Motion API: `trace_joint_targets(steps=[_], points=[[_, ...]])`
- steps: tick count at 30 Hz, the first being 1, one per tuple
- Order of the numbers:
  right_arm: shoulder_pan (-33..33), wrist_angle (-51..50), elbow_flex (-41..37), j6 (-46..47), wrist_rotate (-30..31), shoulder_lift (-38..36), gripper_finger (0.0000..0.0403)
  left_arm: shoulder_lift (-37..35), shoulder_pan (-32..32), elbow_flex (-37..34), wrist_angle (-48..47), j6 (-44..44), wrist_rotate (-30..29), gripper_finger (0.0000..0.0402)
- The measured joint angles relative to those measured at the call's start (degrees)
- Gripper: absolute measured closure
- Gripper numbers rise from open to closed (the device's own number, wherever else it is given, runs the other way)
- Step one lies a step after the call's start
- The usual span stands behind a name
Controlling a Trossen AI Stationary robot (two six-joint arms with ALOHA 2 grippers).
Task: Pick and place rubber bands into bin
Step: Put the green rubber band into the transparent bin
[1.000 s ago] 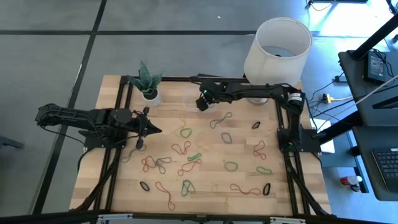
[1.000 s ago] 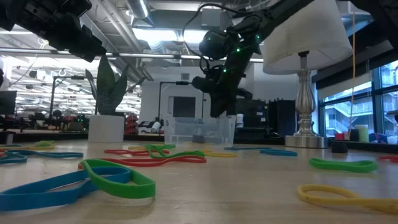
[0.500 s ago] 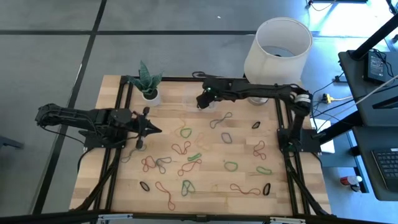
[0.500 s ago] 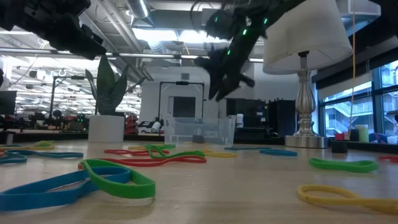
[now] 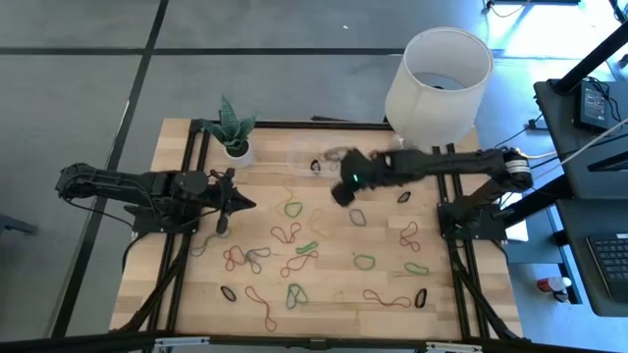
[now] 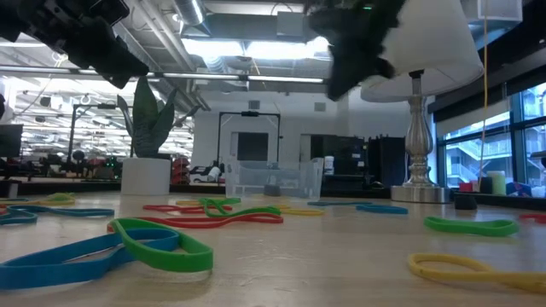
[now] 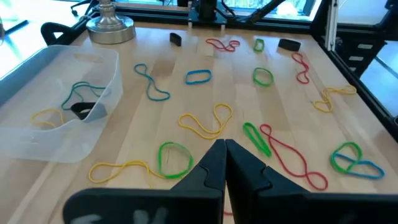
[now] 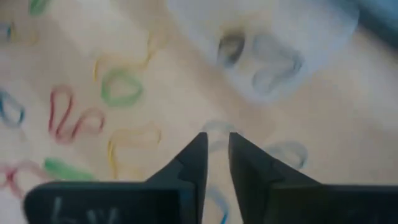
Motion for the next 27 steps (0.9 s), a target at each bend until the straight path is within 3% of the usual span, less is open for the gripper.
trace_joint_targets(steps=[5, 8, 11, 15, 21, 27], points=[[7.5, 8.8, -13.8, 8.8, 0.0, -5.9, 0.0392, 0.7, 0.0, 0.0, 2.1, -0.2, -0.6, 0.0400], [10.8, 12.0, -20.1, 13.0, 0.0, -9.3, 0.0394, 2.9, -0.7, 0.8, 3.4, -1.4, -0.6, 0.0400], [13.2, 12.2, -24.8, 16.2, 0.0, -12.2, 0.0383, 8.4, -2.9, 4.0, 3.3, -1.5, -1.9, 0.0400], [15.4, 12.3, -29.0, 16.7, -0.3, -16.4, 0.0383, 19.3, -6.0, 11.8, 0.8, -4.3, -8.8, 0.0400], [17.1, 11.3, -32.6, 13.2, -0.3, -22.5, 0.0399, 34.1, -4.6, 25.9, -16.1, -19.7, -17.5, 0.0400], [17.1, 11.4, -35.1, 7.3, -0.3, -27.3, 0.0390, 40.2, 1.9, 31.9, -41.2, -41.8, -16.6, 0.0393]])
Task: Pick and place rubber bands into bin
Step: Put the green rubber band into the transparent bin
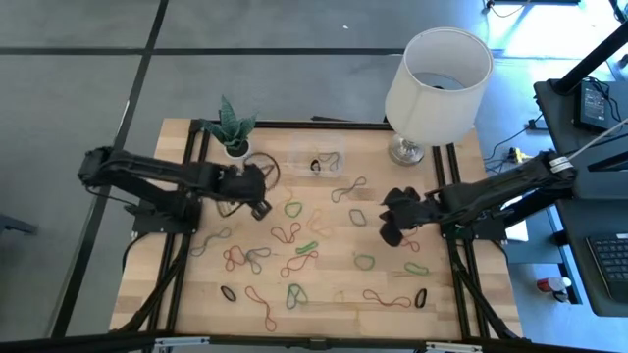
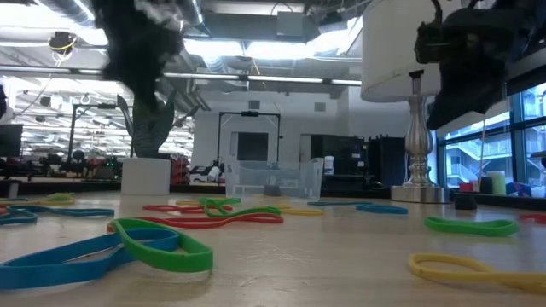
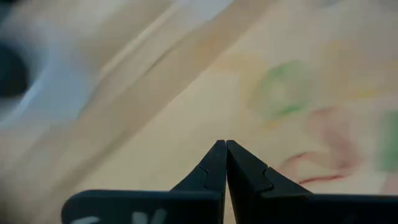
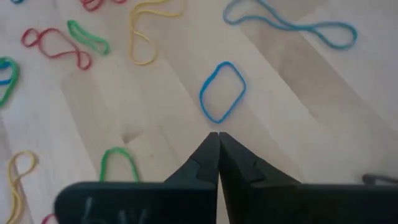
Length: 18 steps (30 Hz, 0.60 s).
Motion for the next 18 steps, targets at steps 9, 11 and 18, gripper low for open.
trace_joint_targets(steps=[9, 11, 18], points=[[-0.1, 0.6, -0.7, -7.5, -0.1, -1.6, 0.0398, 0.4, 8.6, -9.3, -9.5, -18.6, 13.1, 0.0296], [-0.1, 0.4, -0.7, -8.6, -0.2, -1.7, 0.0395, 0.7, 9.6, -12.0, -5.9, -20.2, 14.6, 0.0267], [-0.1, 0.3, -0.7, -9.1, -1.6, -1.9, 0.0392, 0.6, 12.3, -19.7, 1.9, -24.3, 17.8, 0.0223]])
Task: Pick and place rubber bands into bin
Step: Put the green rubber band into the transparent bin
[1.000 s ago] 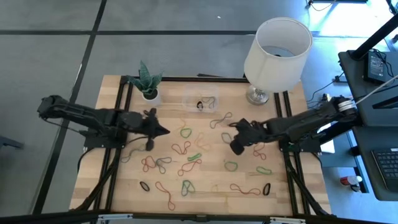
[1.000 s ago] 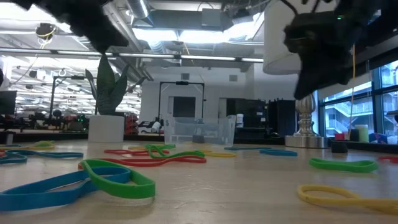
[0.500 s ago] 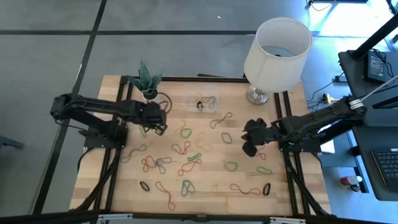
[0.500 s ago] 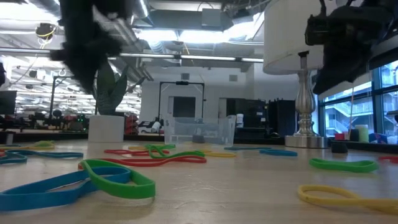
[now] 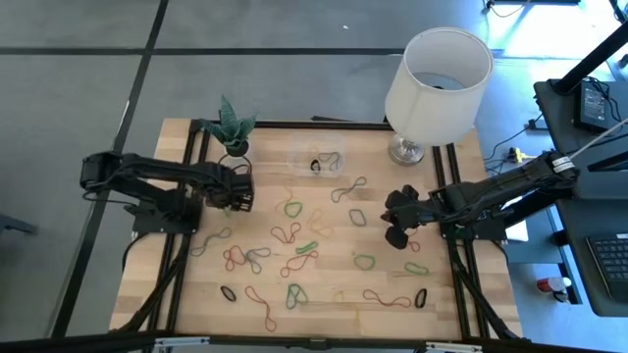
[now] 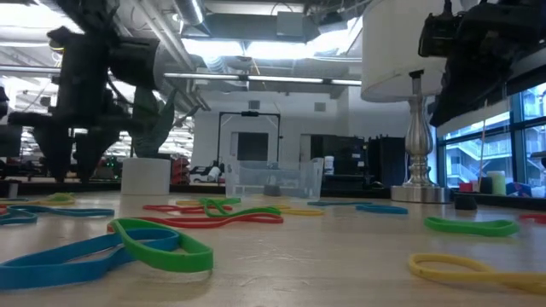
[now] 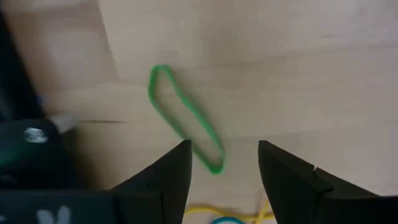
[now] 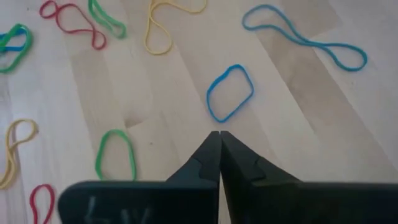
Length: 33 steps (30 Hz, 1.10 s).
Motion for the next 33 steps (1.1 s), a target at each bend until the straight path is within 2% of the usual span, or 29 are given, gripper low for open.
trace_joint_targets(steps=[5, 10, 14, 17, 19, 27, 33], points=[[0.0, 0.0, 0.0, -0.4, -0.1, 0.0, 0.0392, 0.0, 0.6, -4.0, 3.9, -2.5, 0.9, 0.0235], [0.0, 0.1, 0.0, -1.3, -0.1, 0.0, 0.0391, 0.4, 0.6, -7.1, 7.8, -6.2, 1.0, 0.0269], [0.0, 0.3, 0.0, -1.5, -0.1, 0.0, 0.0391, 0.9, 0.6, -7.2, 6.8, -8.8, 1.0, 0.0318], [0.0, 0.4, 0.0, -1.5, -0.1, 0.0, 0.0391, 0.9, 0.4, -6.5, 5.3, -8.7, 0.7, 0.0374], [0.0, 0.5, 0.0, -1.5, -0.1, 0.0, 0.0391, 0.9, 0.0, -5.7, 5.0, -8.6, -0.2, 0.0392], [0.0, 0.9, 0.0, -2.9, -0.1, 0.0, 0.0391, 1.1, -2.9, -1.0, 6.7, -1.5, -1.1, 0.0399], [0.0, 1.5, 0.0, -4.8, 0.0, 0.0, 0.0391, 1.0, -3.7, 3.1, 12.2, 2.0, -1.2, 0.0400]])
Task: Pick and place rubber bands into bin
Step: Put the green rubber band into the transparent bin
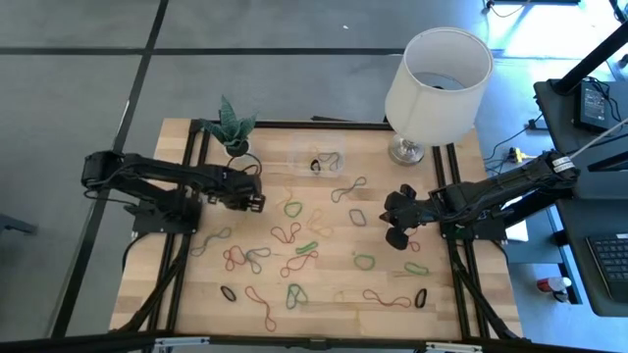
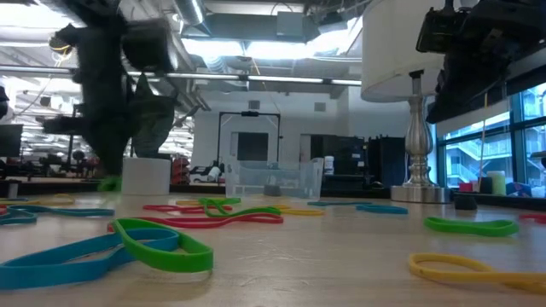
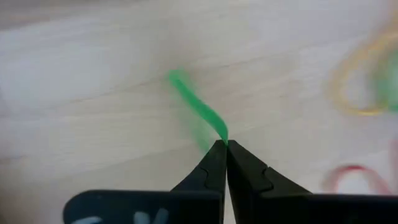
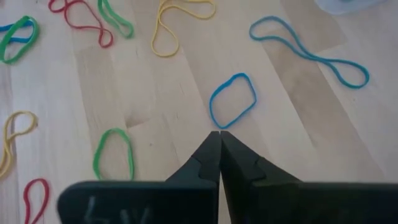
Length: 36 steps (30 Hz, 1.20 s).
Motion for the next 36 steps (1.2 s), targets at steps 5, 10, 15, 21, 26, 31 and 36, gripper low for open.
trace_joint_targets(steps=[5, 10, 15, 21, 26, 31, 36], points=[[0.0, 0.5, 0.0, -1.0, 0.0, 0.0, 0.0391, 0.1, -1.1, 4.2, 11.2, 11.0, 0.0, 0.0400], [0.0, 1.2, 0.0, -1.4, 0.0, 0.0, 0.0391, 4.9, -1.9, 14.2, 13.4, 21.5, -0.1, 0.0400], [0.0, 2.1, 0.0, -2.5, 0.1, 0.0, 0.0391, 14.9, -1.0, 29.2, 3.9, 30.5, -0.4, 0.0400], [0.0, 2.9, 0.0, -2.4, 0.1, 0.0, 0.0391, 26.6, 4.5, 45.1, -5.3, 34.0, 0.6, 0.0400], [0.0, 4.1, 0.0, -1.3, 0.1, 0.0, 0.0391, 33.2, 10.7, 51.5, -6.9, 38.7, 6.9, 0.0400], [0.0, 4.8, 0.0, 0.4, 0.1, 0.0, 0.0391, 36.6, 16.0, 53.2, -7.0, 44.0, 8.8, 0.0400], [-0.3, 5.1, 0.0, 2.2, 0.4, 0.0, 0.0391, 37.9, 19.8, 53.3, -6.8, 50.7, 7.6, 0.0399]])
